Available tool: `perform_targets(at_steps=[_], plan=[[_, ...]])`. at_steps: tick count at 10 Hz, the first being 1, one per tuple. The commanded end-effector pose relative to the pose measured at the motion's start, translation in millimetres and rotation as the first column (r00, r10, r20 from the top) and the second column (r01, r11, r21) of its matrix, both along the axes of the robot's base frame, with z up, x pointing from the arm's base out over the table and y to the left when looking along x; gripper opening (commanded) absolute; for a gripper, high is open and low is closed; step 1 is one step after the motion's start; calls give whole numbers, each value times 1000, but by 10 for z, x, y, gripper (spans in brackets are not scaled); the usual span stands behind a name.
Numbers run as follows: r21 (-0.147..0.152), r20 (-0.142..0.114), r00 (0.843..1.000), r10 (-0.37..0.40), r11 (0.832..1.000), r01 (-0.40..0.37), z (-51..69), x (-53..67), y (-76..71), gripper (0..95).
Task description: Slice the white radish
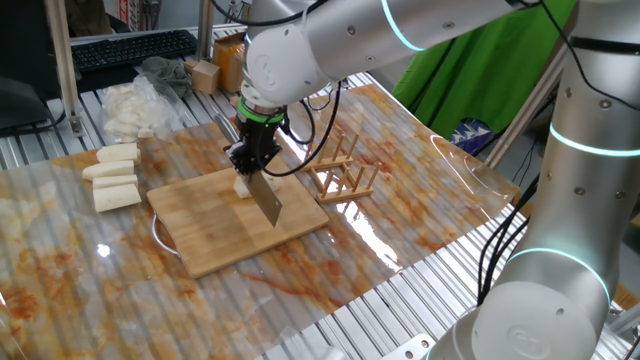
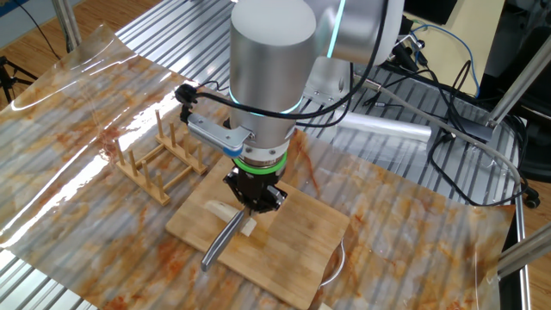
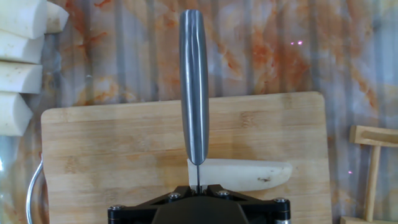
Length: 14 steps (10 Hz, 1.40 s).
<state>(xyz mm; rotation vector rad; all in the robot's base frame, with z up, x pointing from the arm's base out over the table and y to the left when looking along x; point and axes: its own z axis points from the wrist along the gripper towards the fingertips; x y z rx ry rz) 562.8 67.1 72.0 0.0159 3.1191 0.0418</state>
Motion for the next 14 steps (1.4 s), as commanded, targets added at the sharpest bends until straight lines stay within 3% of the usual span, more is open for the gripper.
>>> perform_targets(at_steps=[1, 2, 3, 4, 5, 14], plan=[[0, 6, 1000, -4, 1000, 4, -119, 43, 45, 0], [-1, 9, 1000, -6, 1000, 6, -220, 74, 82, 0], [-2, 9, 1000, -7, 1000, 7, -242, 83, 89, 0], [-22, -4, 1000, -2, 1000, 2, -237, 81, 87, 0], [-19, 0, 1000, -5, 1000, 5, -237, 80, 86, 0], [-21, -11, 1000, 2, 1000, -2, -58, 10, 26, 0]])
